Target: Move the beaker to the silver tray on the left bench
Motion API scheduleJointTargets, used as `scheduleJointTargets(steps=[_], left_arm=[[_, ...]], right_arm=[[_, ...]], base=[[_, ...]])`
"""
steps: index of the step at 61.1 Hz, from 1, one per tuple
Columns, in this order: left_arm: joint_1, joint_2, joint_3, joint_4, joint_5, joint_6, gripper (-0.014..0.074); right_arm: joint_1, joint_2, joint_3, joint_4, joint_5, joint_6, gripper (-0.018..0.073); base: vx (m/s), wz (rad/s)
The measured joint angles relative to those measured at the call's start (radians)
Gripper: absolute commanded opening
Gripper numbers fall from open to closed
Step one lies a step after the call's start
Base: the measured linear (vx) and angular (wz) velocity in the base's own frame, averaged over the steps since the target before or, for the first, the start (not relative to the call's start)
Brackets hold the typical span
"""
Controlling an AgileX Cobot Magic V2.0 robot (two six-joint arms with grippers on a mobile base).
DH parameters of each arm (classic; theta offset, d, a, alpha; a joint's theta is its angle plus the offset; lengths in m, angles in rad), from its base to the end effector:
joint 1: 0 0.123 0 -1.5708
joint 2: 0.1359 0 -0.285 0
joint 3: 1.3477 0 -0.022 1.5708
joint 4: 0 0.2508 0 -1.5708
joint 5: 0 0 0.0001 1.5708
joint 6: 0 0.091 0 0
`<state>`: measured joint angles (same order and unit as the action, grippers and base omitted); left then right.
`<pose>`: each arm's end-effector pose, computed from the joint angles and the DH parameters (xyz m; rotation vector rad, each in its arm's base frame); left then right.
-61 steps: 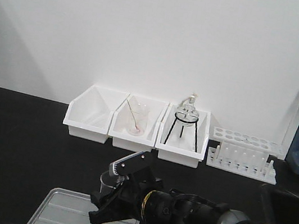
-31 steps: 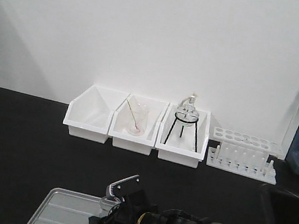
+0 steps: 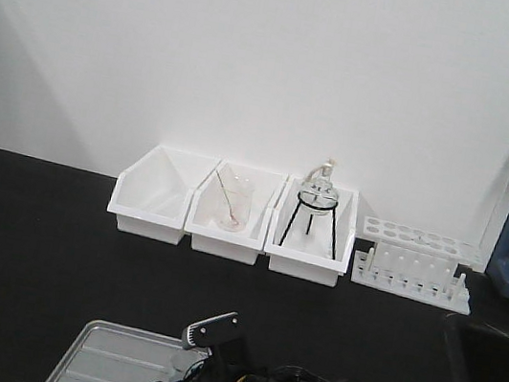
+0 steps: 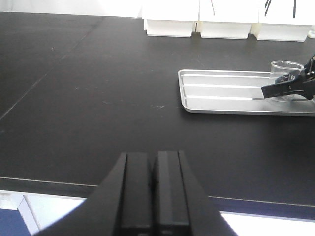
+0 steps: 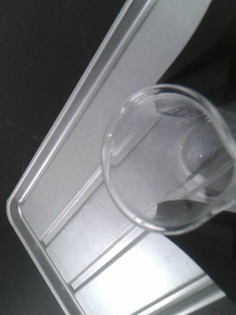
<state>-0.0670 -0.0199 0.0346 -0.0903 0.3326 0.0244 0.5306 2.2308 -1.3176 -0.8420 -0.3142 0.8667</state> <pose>0.0531 -0.0063 0.1727 0.0263 1.8309 -0.1170 0.3881 0.2519 0.1019 -0.6596 2.1245 0.5785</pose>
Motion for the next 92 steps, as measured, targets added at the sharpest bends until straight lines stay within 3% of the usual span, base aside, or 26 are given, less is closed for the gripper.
scheduleJointTargets(steps=[21,32,67,79,87,92], left_arm=[[0.0,0.0,0.0,0.0,0.0,0.0,0.0001],[0.0,0.0,0.0,0.0,0.0,0.0,0.0001],[0.0,0.0,0.0,0.0,0.0,0.0,0.0001],[0.0,0.0,0.0,0.0,0.0,0.0,0.0001],[0.0,0.0,0.0,0.0,0.0,0.0,0.0001],[0.0,0.0,0.0,0.0,0.0,0.0,0.0001]], right_arm=[[0.0,0.0,0.0,0.001,0.002,0.0,0.0587],[0.0,-0.004,0.0,0.001,0.01,0.0,0.0701],[0.0,-0.142,0.0,-0.003,0.013,0.0,0.06],[0.0,-0.274,0.0,-0.004,0.084,0.0,0.0545],[0.0,-0.406,0.001,-0.011,0.186,0.0,0.046],[0.0,-0.508,0.017,-0.021,0.262,0.0,0.0358]], base=[[0.0,0.0],[0.0,0.0],[0.0,0.0],[0.0,0.0],[0.0,0.0],[0.0,0.0]])
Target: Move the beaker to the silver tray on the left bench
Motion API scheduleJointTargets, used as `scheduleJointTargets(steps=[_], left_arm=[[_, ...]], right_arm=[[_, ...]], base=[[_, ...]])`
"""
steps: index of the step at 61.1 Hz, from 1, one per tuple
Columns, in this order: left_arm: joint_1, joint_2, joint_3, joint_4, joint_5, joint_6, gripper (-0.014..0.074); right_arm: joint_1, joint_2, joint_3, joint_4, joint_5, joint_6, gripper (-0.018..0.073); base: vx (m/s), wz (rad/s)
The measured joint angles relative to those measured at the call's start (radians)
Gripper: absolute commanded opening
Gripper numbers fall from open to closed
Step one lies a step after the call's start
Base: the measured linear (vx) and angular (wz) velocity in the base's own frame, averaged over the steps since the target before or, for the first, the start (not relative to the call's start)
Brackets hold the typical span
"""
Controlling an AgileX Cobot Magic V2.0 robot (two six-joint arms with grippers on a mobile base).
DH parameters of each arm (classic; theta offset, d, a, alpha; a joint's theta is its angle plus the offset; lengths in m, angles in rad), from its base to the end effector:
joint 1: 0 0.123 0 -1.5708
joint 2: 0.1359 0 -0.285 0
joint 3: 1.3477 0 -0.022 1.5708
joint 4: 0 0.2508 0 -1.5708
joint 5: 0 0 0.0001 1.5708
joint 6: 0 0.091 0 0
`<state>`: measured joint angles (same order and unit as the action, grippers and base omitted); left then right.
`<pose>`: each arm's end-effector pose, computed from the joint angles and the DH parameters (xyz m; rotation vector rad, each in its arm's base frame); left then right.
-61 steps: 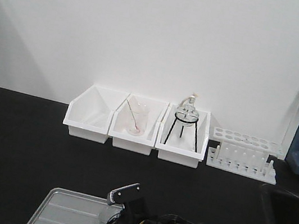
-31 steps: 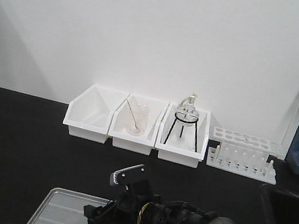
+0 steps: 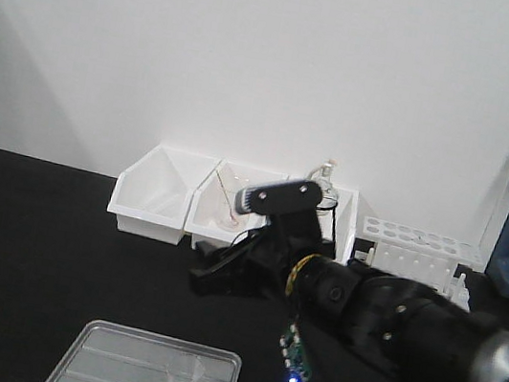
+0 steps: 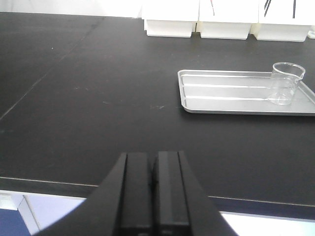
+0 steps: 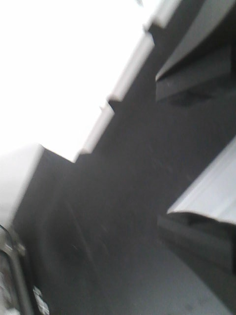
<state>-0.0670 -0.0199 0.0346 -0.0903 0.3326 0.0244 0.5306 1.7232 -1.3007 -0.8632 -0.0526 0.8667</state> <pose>0.0531 -0.0063 0.1727 0.0263 1.8309 -0.1170 0.3535 0.2115 0.3075 -0.5190 1.8190 0.4045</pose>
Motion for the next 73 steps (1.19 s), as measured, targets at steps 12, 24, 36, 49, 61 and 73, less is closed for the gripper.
scheduleJointTargets(steps=[12,24,36,49,61,73], left_arm=[[0.0,0.0,0.0,0.0,0.0,0.0,0.0001],[0.0,0.0,0.0,0.0,0.0,0.0,0.0001],[0.0,0.0,0.0,0.0,0.0,0.0,0.0001],[0.0,0.0,0.0,0.0,0.0,0.0,0.0001],[0.0,0.0,0.0,0.0,0.0,0.0,0.0001],[0.0,0.0,0.0,0.0,0.0,0.0,0.0001]], right_arm=[[0.0,-0.252,0.191,-0.013,0.113,0.0,0.0109],[0.0,-0.452,0.388,-0.013,0.127,0.0,-0.0017],[0.0,-0.567,0.494,-0.013,0.131,0.0,-0.0014],[0.0,-0.577,0.53,-0.012,0.134,0.0,-0.0014],[0.0,-0.578,0.533,-0.012,0.136,0.0,-0.0014],[-0.013,-0.683,0.545,0.027,0.212,-0.001,-0.0014]], base=[[0.0,0.0],[0.0,0.0],[0.0,0.0],[0.0,0.0],[0.0,0.0],[0.0,0.0]])
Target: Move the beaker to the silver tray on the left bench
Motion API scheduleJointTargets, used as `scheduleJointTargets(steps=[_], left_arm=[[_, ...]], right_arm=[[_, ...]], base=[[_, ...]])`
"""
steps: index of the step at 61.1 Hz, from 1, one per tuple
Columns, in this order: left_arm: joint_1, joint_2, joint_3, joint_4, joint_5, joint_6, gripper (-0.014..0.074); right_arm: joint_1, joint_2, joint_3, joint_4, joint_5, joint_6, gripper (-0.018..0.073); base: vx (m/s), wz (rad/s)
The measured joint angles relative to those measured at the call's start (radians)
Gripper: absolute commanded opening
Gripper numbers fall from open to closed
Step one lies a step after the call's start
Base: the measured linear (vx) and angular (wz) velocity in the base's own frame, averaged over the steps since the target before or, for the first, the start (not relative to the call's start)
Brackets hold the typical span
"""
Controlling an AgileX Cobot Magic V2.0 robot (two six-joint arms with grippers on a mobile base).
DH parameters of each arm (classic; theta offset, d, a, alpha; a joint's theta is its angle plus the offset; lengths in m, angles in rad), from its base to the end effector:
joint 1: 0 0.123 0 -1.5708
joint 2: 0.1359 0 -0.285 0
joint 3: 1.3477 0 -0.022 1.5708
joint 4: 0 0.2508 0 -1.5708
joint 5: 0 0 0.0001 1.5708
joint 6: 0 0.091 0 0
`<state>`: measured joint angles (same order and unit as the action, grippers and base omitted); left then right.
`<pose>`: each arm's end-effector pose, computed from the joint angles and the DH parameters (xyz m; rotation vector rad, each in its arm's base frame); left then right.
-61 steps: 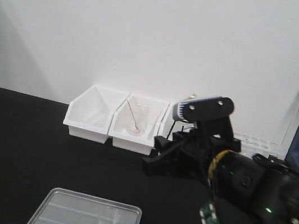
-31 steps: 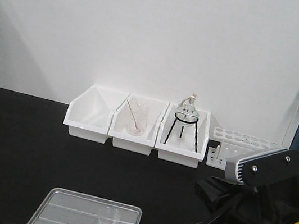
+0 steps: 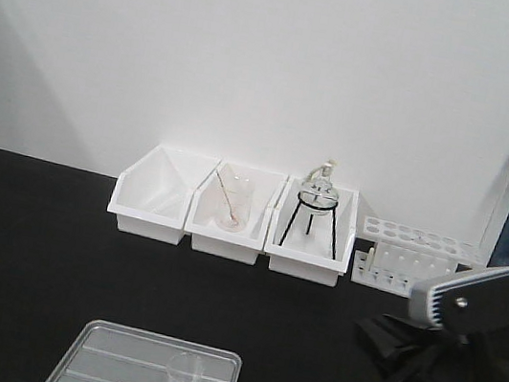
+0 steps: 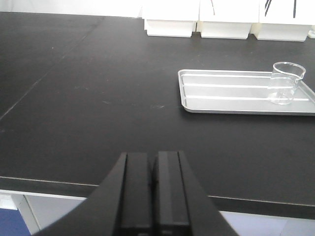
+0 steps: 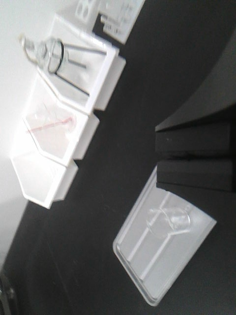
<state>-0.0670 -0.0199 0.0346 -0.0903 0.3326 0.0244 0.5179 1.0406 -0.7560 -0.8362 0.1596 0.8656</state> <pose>0.0531 -0.0063 0.1727 0.0263 1.8309 -0.1170 0.2025 0.1030 0.3313 -0.3697 1.8457 0.2700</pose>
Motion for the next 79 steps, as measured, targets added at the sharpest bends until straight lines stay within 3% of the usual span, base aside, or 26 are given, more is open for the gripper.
scheduleJointTargets(steps=[6,13,23,29,36,48,64,79], left_arm=[[0.0,0.0,0.0,0.0,0.0,0.0,0.0001],[0.0,0.0,0.0,0.0,0.0,0.0,0.0001],[0.0,0.0,0.0,0.0,0.0,0.0,0.0001],[0.0,0.0,0.0,0.0,0.0,0.0,0.0001],[0.0,0.0,0.0,0.0,0.0,0.0,0.0001],[0.0,0.0,0.0,0.0,0.001,0.0,0.0001],[0.0,0.001,0.0,0.0,0.0,0.0,0.0001],[0.0,0.001,0.0,0.0,0.0,0.0,0.0001]], right_arm=[[-0.061,-0.091,0.0,0.095,0.032,-0.028,-0.0014],[-0.202,-0.224,0.032,0.246,0.028,-0.158,-0.0014],[-0.418,-0.441,0.208,0.587,-0.008,-0.519,-0.0014],[-0.455,-0.597,0.36,0.729,-0.027,-0.712,-0.0014],[-0.426,-0.765,0.52,0.757,-0.035,-0.822,-0.0014],[-0.378,-1.014,0.764,0.768,-0.032,-0.836,-0.0014],[-0.434,-1.052,0.788,0.767,0.007,-0.81,-0.0014],[-0.436,-1.052,0.788,0.768,0.007,-0.809,-0.0014]], base=[[0.0,0.0],[0.0,0.0],[0.0,0.0],[0.0,0.0],[0.0,0.0],[0.0,0.0],[0.0,0.0],[0.0,0.0]])
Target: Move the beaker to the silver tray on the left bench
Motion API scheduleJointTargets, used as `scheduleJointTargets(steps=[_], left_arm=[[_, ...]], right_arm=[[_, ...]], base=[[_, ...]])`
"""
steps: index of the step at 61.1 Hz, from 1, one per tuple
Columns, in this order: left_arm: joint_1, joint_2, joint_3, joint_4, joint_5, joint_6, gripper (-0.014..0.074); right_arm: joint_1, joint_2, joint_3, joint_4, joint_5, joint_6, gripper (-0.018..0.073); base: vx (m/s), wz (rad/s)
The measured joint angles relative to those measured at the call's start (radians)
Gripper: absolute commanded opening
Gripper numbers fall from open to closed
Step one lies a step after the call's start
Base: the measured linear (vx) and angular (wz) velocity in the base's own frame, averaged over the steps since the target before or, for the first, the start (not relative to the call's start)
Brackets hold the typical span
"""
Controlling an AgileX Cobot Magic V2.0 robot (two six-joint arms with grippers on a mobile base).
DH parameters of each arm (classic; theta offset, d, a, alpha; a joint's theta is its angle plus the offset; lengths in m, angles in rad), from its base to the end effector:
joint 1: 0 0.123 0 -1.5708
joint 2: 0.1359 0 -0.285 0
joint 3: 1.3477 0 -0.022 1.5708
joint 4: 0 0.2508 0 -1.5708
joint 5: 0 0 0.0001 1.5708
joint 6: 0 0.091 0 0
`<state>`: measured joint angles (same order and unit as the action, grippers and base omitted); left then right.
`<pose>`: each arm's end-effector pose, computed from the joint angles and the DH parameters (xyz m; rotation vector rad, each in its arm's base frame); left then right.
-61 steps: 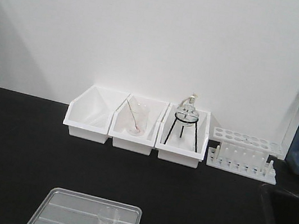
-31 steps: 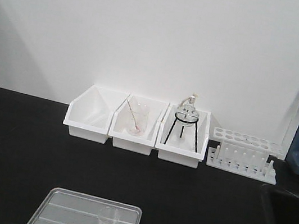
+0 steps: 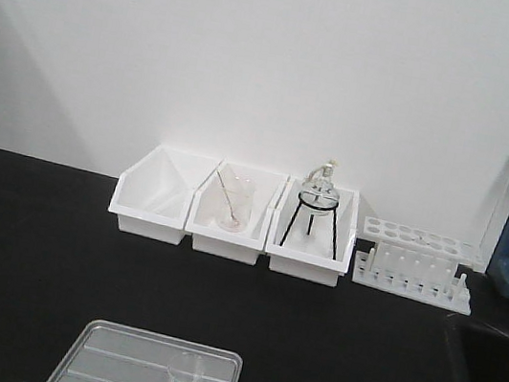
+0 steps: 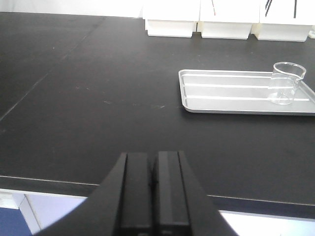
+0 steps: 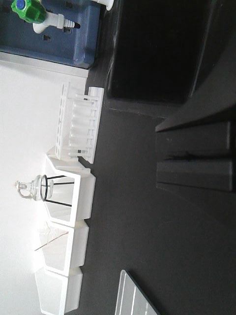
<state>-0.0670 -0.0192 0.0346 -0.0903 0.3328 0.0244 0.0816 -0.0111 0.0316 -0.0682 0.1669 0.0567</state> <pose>0.0531 -0.0063 0.1727 0.0263 1.8318 -0.1170 0.0564 0.0036 0.1880 -0.0684 1.6694 0.0442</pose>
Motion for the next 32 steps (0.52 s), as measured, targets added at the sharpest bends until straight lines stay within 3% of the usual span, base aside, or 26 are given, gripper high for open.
scheduleJointTargets(steps=[32], left_arm=[[0.0,0.0,0.0,0.0,0.0,0.0,0.0001]], right_arm=[[0.0,0.0,0.0,0.0,0.002,0.0,-0.0014]], base=[[0.0,0.0]])
